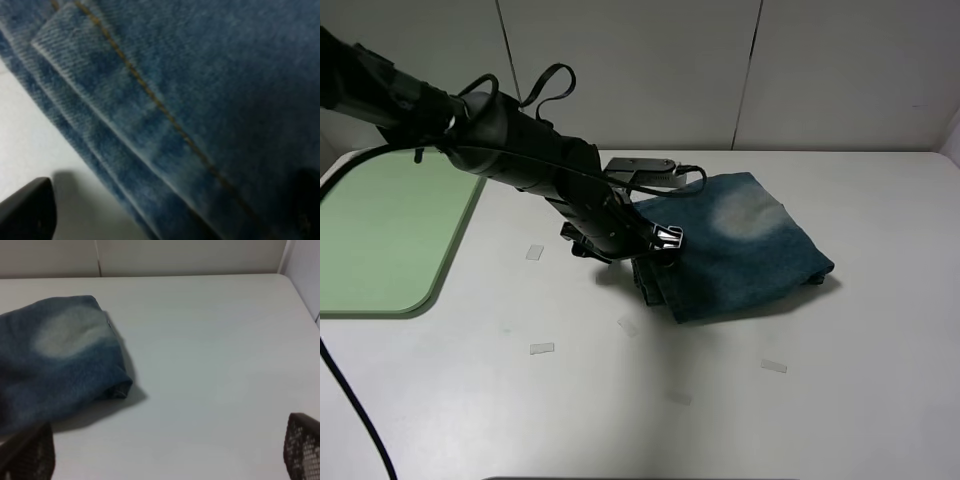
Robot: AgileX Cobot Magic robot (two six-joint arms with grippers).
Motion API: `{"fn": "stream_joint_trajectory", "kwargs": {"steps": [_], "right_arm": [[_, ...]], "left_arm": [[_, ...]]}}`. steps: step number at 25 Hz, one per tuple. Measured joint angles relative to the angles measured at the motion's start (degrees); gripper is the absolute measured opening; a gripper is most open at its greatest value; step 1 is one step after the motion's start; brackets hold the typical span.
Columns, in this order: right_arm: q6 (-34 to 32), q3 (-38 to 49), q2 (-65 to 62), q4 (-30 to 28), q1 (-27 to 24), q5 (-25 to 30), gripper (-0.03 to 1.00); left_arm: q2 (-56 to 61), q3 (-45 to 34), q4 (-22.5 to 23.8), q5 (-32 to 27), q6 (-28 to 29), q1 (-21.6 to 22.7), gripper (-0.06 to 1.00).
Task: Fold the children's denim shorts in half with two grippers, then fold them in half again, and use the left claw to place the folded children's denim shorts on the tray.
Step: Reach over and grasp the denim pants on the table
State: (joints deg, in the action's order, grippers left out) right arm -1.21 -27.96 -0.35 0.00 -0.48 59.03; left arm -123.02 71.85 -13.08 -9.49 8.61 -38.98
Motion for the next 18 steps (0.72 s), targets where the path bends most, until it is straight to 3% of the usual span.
{"fn": "stream_joint_trajectory", "kwargs": {"steps": [12, 18], "right_arm": [[0.0, 0.0, 0.0, 0.0, 0.0, 0.0, 0.69], [0.0, 0.0, 0.0, 0.0, 0.0, 0.0, 0.69]], "left_arm": [[-2.14, 0.58, 0.0, 6.62, 0.67, 0.0, 0.92], [-2.7, 0.76, 0.06, 7.5, 0.81, 0.0, 0.78]]}}
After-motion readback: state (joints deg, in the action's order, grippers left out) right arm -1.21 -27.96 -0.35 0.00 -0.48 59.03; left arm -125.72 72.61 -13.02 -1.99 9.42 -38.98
